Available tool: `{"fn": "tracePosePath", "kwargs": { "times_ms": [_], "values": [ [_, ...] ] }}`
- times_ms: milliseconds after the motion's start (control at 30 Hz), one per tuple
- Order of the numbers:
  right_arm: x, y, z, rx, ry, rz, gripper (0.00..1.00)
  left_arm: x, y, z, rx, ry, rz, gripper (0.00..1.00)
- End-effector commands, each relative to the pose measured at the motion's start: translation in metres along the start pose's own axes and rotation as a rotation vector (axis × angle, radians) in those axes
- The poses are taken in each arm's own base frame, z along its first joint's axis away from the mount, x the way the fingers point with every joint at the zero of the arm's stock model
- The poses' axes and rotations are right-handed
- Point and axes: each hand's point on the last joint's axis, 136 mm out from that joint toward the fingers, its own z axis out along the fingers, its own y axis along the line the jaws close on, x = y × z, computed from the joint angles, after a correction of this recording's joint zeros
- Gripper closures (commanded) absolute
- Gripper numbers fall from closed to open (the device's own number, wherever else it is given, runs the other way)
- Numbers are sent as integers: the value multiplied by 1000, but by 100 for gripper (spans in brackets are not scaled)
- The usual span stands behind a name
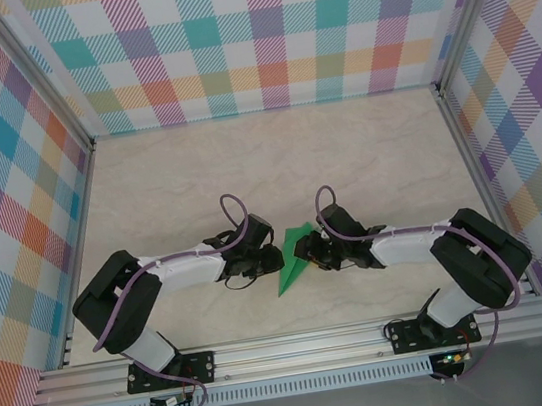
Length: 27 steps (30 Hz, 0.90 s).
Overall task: Fold a paper plane with a square sheet of paper (pick it up from the middle)
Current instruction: Turn over the paper at the center of the table.
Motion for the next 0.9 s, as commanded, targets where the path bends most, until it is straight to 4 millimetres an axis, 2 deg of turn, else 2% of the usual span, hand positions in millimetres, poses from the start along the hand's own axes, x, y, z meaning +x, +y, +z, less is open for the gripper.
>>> {"fn": "tracePosePath", "kwargs": {
  "times_ms": [0, 133, 267, 400, 467, 567, 667, 867],
  "values": [
    [-6, 14, 4, -41, -35, -50, 63, 2, -5, 0, 14, -1, 8, 71],
    [-6, 16, 8, -33, -49, -70, 68, 0, -5, -2, 13, -15, 2, 70],
    [-6, 19, 11, -22, -55, -94, 79, -3, -7, -7, 24, -38, -7, 69],
    [-7, 28, 6, -18, -66, -153, 93, -10, -12, -21, 57, -89, -9, 66],
    [-7, 32, -2, 4, -78, -192, 93, -13, -10, -31, 54, -122, -10, 65],
    [-11, 38, -22, 68, -90, -257, 93, -20, -2, -52, 20, -186, -7, 63],
    [-16, 39, -56, 214, -92, -371, 92, -26, 11, -72, -31, -252, -8, 60],
    [-43, 0, -142, 772, -105, -506, 90, -31, 51, -103, -136, -357, -81, 55]
  ]
}}
